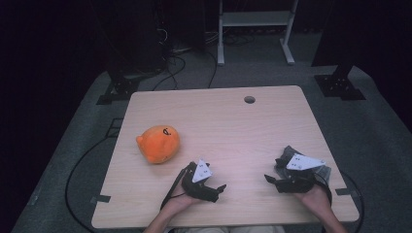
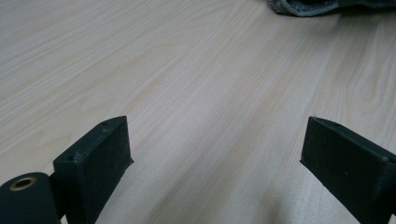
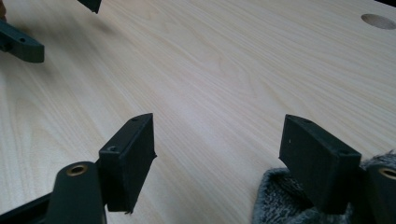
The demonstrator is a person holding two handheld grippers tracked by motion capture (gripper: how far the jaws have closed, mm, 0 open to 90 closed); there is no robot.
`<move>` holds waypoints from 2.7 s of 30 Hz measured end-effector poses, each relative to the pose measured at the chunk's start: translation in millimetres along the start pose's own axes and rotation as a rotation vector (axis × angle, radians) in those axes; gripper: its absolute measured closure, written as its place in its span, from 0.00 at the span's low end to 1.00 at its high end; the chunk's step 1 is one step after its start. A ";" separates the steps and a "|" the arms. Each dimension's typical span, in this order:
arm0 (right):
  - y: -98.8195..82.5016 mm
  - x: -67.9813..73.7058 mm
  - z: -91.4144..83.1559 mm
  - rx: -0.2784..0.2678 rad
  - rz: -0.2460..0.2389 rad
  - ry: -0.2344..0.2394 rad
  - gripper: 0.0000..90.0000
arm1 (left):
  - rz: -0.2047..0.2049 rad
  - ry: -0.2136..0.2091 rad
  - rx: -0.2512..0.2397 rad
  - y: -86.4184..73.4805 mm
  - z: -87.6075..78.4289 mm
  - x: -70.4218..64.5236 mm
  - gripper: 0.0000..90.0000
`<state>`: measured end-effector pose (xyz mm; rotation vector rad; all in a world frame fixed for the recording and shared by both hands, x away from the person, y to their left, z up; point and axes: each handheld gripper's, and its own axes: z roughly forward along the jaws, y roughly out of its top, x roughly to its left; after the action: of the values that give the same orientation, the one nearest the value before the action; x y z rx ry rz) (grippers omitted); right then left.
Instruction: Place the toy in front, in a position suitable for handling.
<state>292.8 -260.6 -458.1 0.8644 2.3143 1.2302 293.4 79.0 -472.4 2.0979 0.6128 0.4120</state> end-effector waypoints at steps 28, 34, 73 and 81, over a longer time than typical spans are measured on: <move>1.6 4.5 4.1 0.009 0.002 0.015 0.28 | -0.054 0.191 -0.172 32.1 -73.5 63.6 0.08; 3.2 9.4 5.2 0.014 -0.005 0.028 0.28 | -0.043 0.284 -0.185 38.8 -84.9 84.4 0.07; 4.5 9.5 7.5 0.010 -0.006 0.054 0.28 | -0.204 0.508 -0.023 -25.0 -83.6 149.1 0.07; 4.4 9.3 6.2 0.007 -0.003 0.063 0.29 | -0.156 0.604 0.001 -22.6 -75.1 138.5 0.32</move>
<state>291.0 -248.8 -458.2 0.8354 2.3695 1.2658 363.7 218.3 -441.0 1.8988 1.1121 0.9676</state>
